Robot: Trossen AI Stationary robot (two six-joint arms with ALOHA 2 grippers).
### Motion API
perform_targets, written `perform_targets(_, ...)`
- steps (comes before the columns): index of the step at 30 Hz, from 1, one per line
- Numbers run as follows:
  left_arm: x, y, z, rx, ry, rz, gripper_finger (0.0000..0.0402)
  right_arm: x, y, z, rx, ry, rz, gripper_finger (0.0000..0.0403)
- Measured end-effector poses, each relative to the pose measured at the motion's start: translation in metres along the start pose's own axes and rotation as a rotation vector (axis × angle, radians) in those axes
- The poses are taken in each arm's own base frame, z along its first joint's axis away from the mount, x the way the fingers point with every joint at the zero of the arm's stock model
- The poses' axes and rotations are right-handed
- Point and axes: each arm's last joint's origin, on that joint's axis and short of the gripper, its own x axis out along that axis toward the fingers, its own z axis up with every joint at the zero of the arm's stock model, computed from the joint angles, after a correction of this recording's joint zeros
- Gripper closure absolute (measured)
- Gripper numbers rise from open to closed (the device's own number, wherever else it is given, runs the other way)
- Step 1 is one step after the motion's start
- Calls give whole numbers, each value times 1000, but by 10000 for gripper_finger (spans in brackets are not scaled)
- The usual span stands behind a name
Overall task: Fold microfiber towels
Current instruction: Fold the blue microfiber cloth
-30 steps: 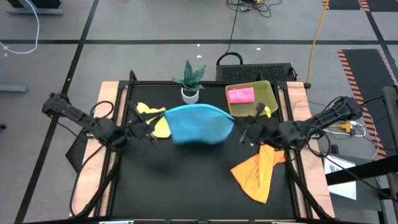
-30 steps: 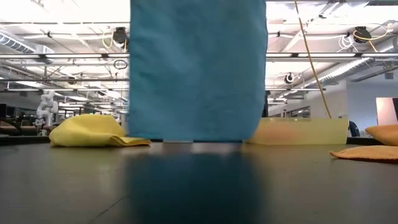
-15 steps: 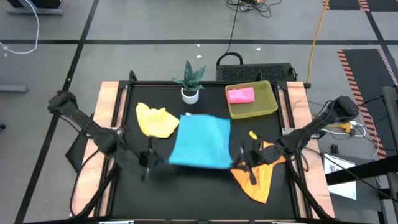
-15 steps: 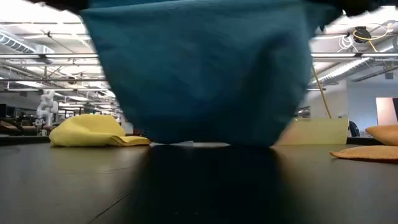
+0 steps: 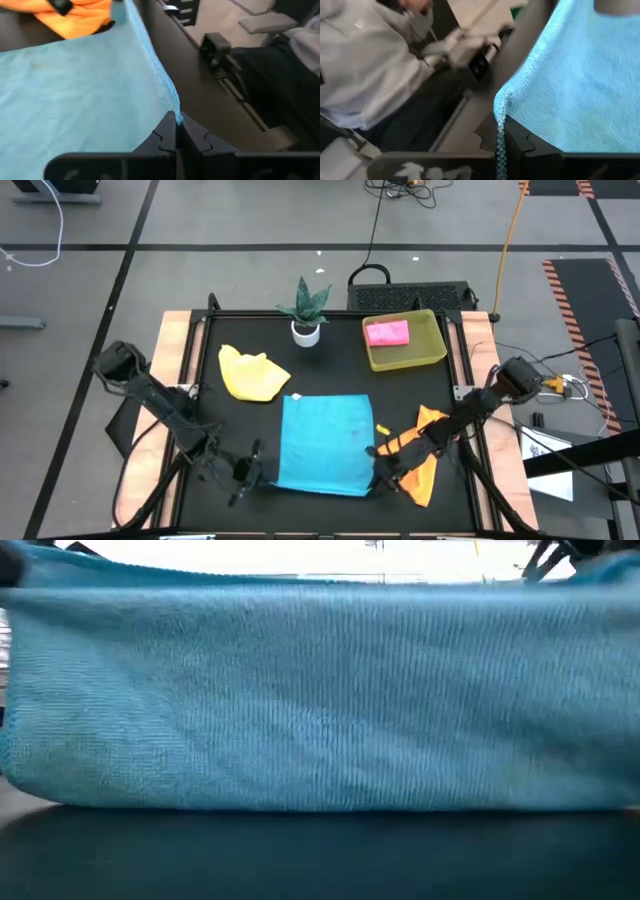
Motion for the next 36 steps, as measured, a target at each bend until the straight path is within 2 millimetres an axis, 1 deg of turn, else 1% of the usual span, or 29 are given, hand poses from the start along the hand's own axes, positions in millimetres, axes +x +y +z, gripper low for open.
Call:
perform_targets(2,-2,4,2,-3,-10,53,390,1,0,4,7,53,-57,403)
perform_targets(4,-6,9,5,-6,-19,117,393,-4,-2,12,6,77,-189,403)
perform_targets(8,-14,26,6,-11,2,315,396,-27,-9,30,13,10,-503,403)
perform_targets(12,-16,49,0,-47,61,528,390,-52,-26,44,82,-37,-723,403)
perform_targets(17,-13,81,-9,-126,163,677,397,-70,-56,45,130,-8,-912,403)
perform_targets(22,-15,105,-22,-172,203,771,390,-78,-84,38,180,22,-1014,403)
perform_targets(25,-16,115,-29,-192,213,806,397,-81,-92,36,195,29,-1040,403)
perform_targets(27,-16,118,-29,-204,206,815,395,-81,-95,34,187,44,-1039,403)
perform_targets(30,-15,119,-29,-202,205,792,389,-80,-95,34,182,48,-989,403)
perform_targets(34,-13,118,-26,-176,183,769,397,-79,-94,34,182,56,-946,403)
perform_targets(36,-13,119,-25,-171,177,768,395,-79,-94,33,181,70,-950,403)
